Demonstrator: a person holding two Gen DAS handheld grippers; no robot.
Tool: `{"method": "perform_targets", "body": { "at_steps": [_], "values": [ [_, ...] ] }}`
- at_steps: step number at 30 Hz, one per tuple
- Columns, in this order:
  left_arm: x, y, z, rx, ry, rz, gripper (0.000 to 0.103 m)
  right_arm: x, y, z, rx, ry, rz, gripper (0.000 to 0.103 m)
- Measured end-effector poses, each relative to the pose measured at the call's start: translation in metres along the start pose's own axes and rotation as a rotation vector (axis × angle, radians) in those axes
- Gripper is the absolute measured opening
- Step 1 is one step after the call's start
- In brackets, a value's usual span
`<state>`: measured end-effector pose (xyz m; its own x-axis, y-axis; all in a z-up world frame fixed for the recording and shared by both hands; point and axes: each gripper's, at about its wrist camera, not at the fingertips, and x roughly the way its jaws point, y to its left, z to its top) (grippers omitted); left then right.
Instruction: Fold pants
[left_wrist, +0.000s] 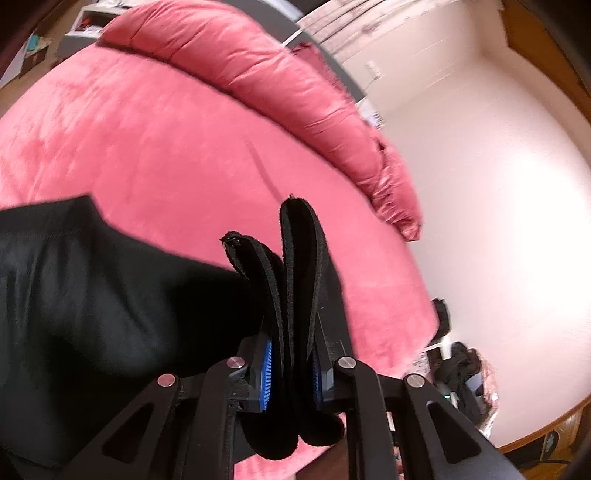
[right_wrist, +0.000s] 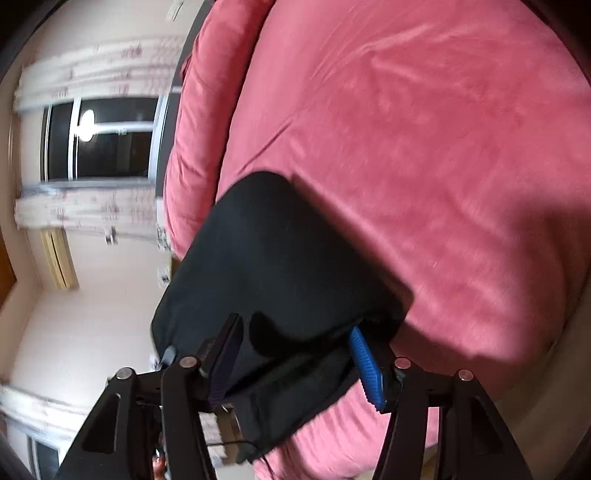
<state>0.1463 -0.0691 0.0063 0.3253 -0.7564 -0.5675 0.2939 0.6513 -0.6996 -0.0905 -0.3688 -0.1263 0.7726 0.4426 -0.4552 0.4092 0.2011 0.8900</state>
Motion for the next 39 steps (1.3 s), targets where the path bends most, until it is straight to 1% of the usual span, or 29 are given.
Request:
{"method": "perform_targets", "body": {
  "at_steps": [3, 7, 9, 10, 11, 12, 14, 16, 18, 20, 21, 23, 25, 26, 27, 28, 30, 32, 33, 34, 35, 37, 39],
  "values": [
    [-0.006, -0.014, 0.002, 0.035, -0.009, -0.025, 0.015, 0.000, -0.015, 0.003, 0.098, -0.017, 0.054, 0.059],
    [-0.006, -0.030, 0.002, 0.061, -0.005, -0.044, 0.015, -0.003, -0.025, 0.007, 0.148, -0.038, 0.077, 0.058],
    [-0.006, -0.034, 0.002, 0.065, -0.007, -0.051, 0.015, -0.008, -0.029, 0.011, 0.187, -0.059, 0.088, 0.051],
    [-0.010, -0.034, 0.001, 0.067, -0.006, -0.056, 0.015, -0.012, -0.030, 0.013, 0.195, -0.070, 0.086, 0.037],
    [-0.011, -0.039, 0.001, 0.072, -0.003, -0.065, 0.014, -0.018, -0.027, 0.016, 0.181, -0.093, 0.071, 0.029],
    [-0.011, -0.042, 0.001, 0.076, 0.000, -0.075, 0.014, -0.023, -0.025, 0.018, 0.159, -0.103, 0.060, 0.027],
    [-0.016, -0.046, 0.001, 0.093, -0.012, -0.093, 0.014, -0.031, -0.006, 0.023, 0.052, -0.124, 0.018, 0.022],
    [-0.021, -0.046, 0.000, 0.118, -0.031, -0.098, 0.014, -0.032, 0.006, 0.023, -0.022, -0.133, -0.016, 0.021],
    [-0.024, -0.037, -0.008, 0.157, -0.040, -0.046, 0.014, -0.030, 0.014, 0.021, -0.090, -0.136, -0.058, 0.020],
    [-0.020, -0.019, -0.018, 0.159, -0.020, 0.018, 0.014, -0.026, 0.017, 0.019, -0.155, -0.126, -0.112, 0.020],
    [-0.017, -0.008, -0.024, 0.141, -0.005, 0.052, 0.014, -0.024, 0.016, 0.018, -0.183, -0.118, -0.137, 0.020],
    [-0.009, 0.028, -0.039, 0.069, 0.027, 0.114, 0.014, -0.015, 0.014, 0.014, -0.235, -0.076, -0.191, 0.020],
    [-0.002, 0.060, -0.055, 0.027, 0.058, 0.176, 0.014, -0.010, 0.010, 0.011, -0.239, -0.040, -0.218, 0.021],
    [0.001, 0.069, -0.060, 0.016, 0.069, 0.193, 0.014, -0.007, 0.009, 0.010, -0.236, -0.026, -0.217, 0.021],
    [0.003, 0.076, -0.065, 0.004, 0.078, 0.201, 0.014, -0.005, 0.010, 0.010, -0.240, -0.017, -0.217, 0.021],
    [0.003, 0.081, -0.067, -0.010, 0.075, 0.190, 0.014, -0.004, 0.011, 0.010, -0.253, -0.010, -0.225, 0.021],
    [0.000, 0.076, -0.063, 0.004, 0.060, 0.189, 0.013, -0.002, 0.020, 0.009, -0.285, -0.012, -0.240, 0.024],
    [-0.010, 0.067, -0.058, 0.038, 0.014, 0.186, 0.013, -0.001, 0.031, 0.008, -0.310, -0.011, -0.229, 0.024],
    [-0.017, 0.062, -0.053, 0.055, -0.020, 0.179, 0.013, -0.002, 0.037, 0.006, -0.318, -0.006, -0.197, 0.024],
    [-0.027, 0.055, -0.046, 0.079, -0.063, 0.173, 0.013, -0.002, 0.042, 0.004, -0.328, -0.004, -0.186, 0.024],
    [-0.031, 0.053, -0.042, 0.088, -0.075, 0.172, 0.013, -0.001, 0.048, 0.002, -0.358, -0.001, -0.194, 0.024],
    [-0.033, 0.057, -0.036, 0.089, -0.067, 0.184, 0.013, 0.009, 0.054, -0.002, -0.417, 0.022, -0.241, 0.024],
    [-0.025, 0.067, -0.041, 0.079, -0.033, 0.221, 0.013, 0.019, 0.051, -0.005, -0.424, 0.047, -0.290, 0.024]
  ]
}}
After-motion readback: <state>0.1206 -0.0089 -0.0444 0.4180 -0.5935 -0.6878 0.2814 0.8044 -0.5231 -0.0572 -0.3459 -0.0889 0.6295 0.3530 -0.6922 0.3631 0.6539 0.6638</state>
